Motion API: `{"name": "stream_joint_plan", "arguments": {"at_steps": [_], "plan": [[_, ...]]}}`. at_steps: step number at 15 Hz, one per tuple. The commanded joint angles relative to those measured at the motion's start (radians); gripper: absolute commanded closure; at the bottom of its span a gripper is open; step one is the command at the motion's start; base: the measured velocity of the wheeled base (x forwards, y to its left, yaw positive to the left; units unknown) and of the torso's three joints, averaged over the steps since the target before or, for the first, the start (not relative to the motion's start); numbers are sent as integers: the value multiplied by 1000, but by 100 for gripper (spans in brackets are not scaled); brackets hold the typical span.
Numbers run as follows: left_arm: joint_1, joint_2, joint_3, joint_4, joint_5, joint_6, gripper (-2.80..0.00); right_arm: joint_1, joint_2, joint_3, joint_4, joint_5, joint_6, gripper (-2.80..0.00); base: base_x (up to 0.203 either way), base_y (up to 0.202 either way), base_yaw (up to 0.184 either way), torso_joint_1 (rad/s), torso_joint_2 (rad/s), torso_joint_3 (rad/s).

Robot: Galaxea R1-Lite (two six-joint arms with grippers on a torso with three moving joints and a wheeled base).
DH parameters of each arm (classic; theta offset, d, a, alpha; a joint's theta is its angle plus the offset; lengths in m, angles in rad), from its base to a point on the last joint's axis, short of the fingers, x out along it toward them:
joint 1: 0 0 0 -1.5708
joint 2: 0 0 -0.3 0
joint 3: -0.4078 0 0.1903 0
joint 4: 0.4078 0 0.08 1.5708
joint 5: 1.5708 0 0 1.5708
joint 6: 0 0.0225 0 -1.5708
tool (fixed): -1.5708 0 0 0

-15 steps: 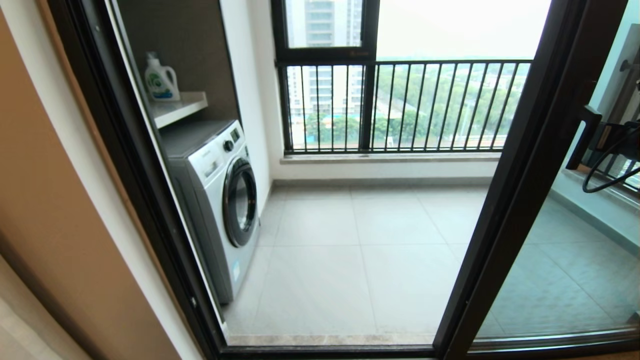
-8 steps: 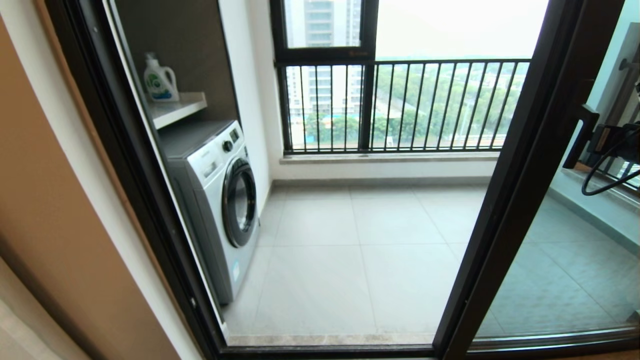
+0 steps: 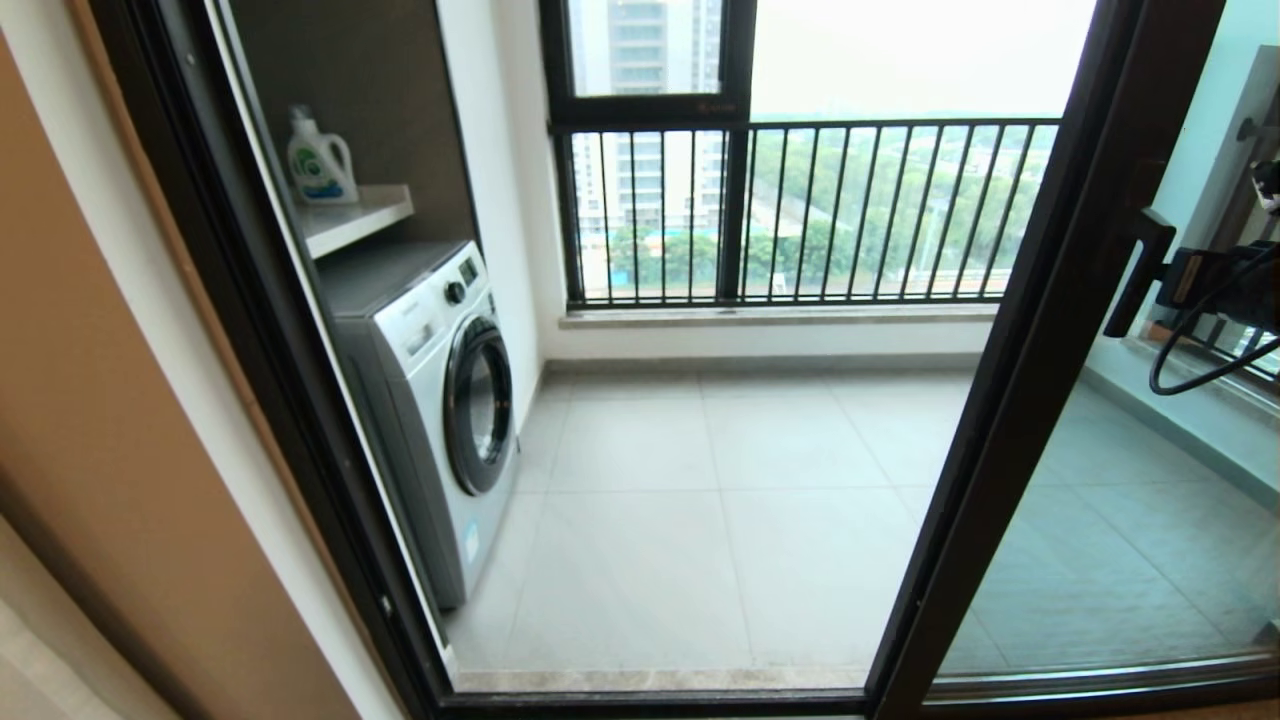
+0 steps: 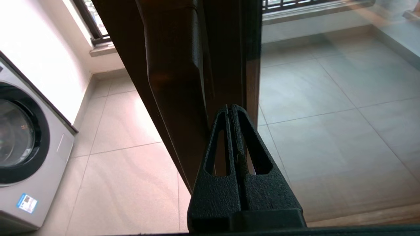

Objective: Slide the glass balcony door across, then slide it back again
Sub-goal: Close the slid door

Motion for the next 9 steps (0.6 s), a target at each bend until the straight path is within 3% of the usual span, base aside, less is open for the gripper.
{"name": "stream_joint_plan", "arguments": {"at_steps": [1,9], "plan": [[0,2,0,0,1,0,0,22,-18,22,-4,2,1,0,0,0,0,0,0,0],[0,2,0,0,1,1,0,126,-65,102,-40,0,1,0,0,0,0,0,0,0]]}}
